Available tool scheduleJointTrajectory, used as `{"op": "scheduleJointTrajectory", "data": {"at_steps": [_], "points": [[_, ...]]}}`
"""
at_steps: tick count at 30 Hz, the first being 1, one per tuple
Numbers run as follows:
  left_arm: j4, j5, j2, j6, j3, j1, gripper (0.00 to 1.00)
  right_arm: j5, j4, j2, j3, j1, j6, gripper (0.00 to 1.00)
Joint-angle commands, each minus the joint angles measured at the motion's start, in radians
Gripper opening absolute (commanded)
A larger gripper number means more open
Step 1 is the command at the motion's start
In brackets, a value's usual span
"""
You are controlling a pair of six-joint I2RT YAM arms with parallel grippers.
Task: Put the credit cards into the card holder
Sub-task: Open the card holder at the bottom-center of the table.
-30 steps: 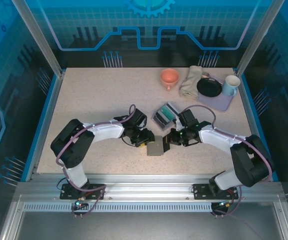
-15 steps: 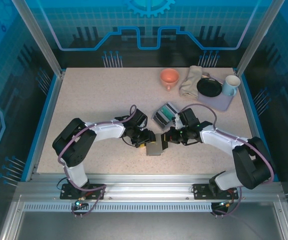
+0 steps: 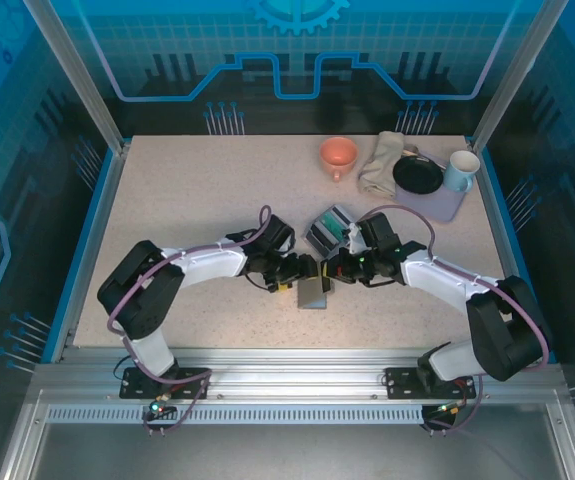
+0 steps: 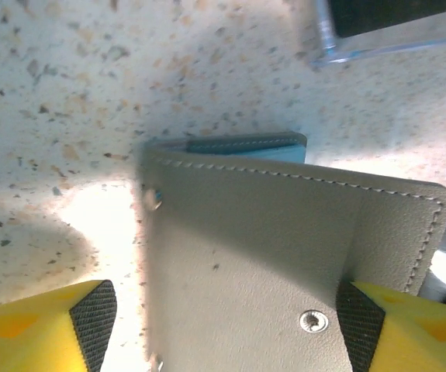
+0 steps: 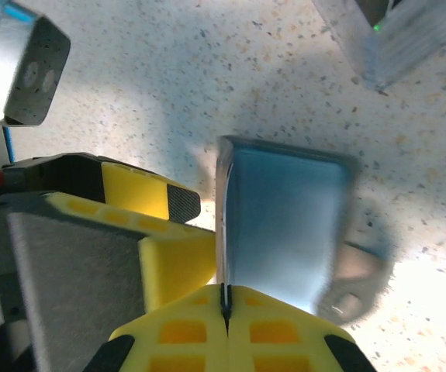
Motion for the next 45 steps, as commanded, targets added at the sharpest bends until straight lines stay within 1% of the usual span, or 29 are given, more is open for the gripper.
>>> {"op": "scheduleJointTrajectory", "data": {"at_steps": [1, 6, 7, 8, 12, 15, 17, 19, 20, 23, 26, 28, 30, 31, 34, 35, 37, 39, 40, 41, 45], "points": [[0.036, -0.021, -0.051, 0.002, -0.022, -0.007, 0.81, -0.101, 0.131, -0.013, -0.042, -0.02, 0.076, 0.03], [0.068, -0.011, -0.056, -0.017, -0.039, -0.007, 0.86, -0.125, 0.199, -0.002, -0.079, -0.03, 0.114, 0.02], [0.076, -0.006, -0.058, -0.02, -0.041, -0.007, 0.91, -0.126, 0.202, -0.003, -0.085, -0.03, 0.117, 0.02], [0.081, 0.0, -0.062, -0.018, -0.042, -0.006, 0.92, -0.128, 0.211, -0.002, -0.089, -0.032, 0.12, 0.02], [0.085, 0.023, -0.061, -0.005, -0.029, -0.006, 0.92, -0.16, 0.273, 0.003, -0.115, -0.04, 0.15, 0.01], [0.049, 0.008, -0.052, 0.0, -0.014, -0.007, 0.89, -0.182, 0.323, 0.011, -0.136, -0.051, 0.179, 0.01], [0.032, 0.0, -0.046, -0.001, -0.011, -0.007, 0.83, -0.2, 0.369, 0.019, -0.152, -0.057, 0.203, 0.01], [0.034, 0.003, -0.04, -0.006, -0.012, -0.007, 0.72, -0.213, 0.402, 0.027, -0.162, -0.062, 0.218, 0.01], [0.036, 0.004, -0.036, -0.008, -0.014, -0.007, 0.69, -0.219, 0.414, 0.032, -0.166, -0.062, 0.225, 0.01], [0.044, 0.009, -0.031, -0.015, -0.014, -0.007, 0.61, -0.243, 0.454, 0.05, -0.172, -0.065, 0.24, 0.01], [0.049, 0.012, -0.033, -0.014, -0.013, -0.006, 0.56, -0.25, 0.464, 0.06, -0.178, -0.067, 0.25, 0.01], [0.046, 0.011, -0.035, -0.011, -0.013, -0.006, 0.49, -0.253, 0.484, 0.063, -0.182, -0.066, 0.255, 0.01], [0.043, 0.009, -0.038, -0.008, -0.013, -0.007, 0.43, -0.252, 0.493, 0.064, -0.184, -0.068, 0.257, 0.01], [0.04, 0.008, -0.042, -0.008, -0.014, -0.006, 0.38, -0.25, 0.491, 0.063, -0.184, -0.07, 0.257, 0.01], [0.033, 0.004, -0.048, -0.001, -0.012, -0.007, 0.27, -0.254, 0.496, 0.065, -0.185, -0.072, 0.258, 0.01], [0.032, 0.005, -0.05, 0.0, -0.013, -0.007, 0.25, -0.257, 0.497, 0.066, -0.182, -0.073, 0.259, 0.01], [0.03, 0.005, -0.051, 0.002, -0.012, -0.006, 0.16, -0.261, 0.497, 0.07, -0.181, -0.075, 0.258, 0.01], [0.028, 0.006, -0.052, 0.005, -0.013, -0.005, 0.1, -0.262, 0.497, 0.075, -0.179, -0.075, 0.258, 0.01], [0.028, 0.006, -0.05, 0.005, -0.013, -0.005, 0.04, -0.266, 0.5, 0.078, -0.178, -0.075, 0.26, 0.01], [0.029, 0.006, -0.05, 0.005, -0.013, -0.004, 0.0, -0.27, 0.502, 0.081, -0.176, -0.075, 0.26, 0.01], [0.027, 0.008, -0.049, 0.006, -0.011, -0.002, 0.0, -0.286, 0.518, 0.095, -0.174, -0.075, 0.263, 0.01]]}}
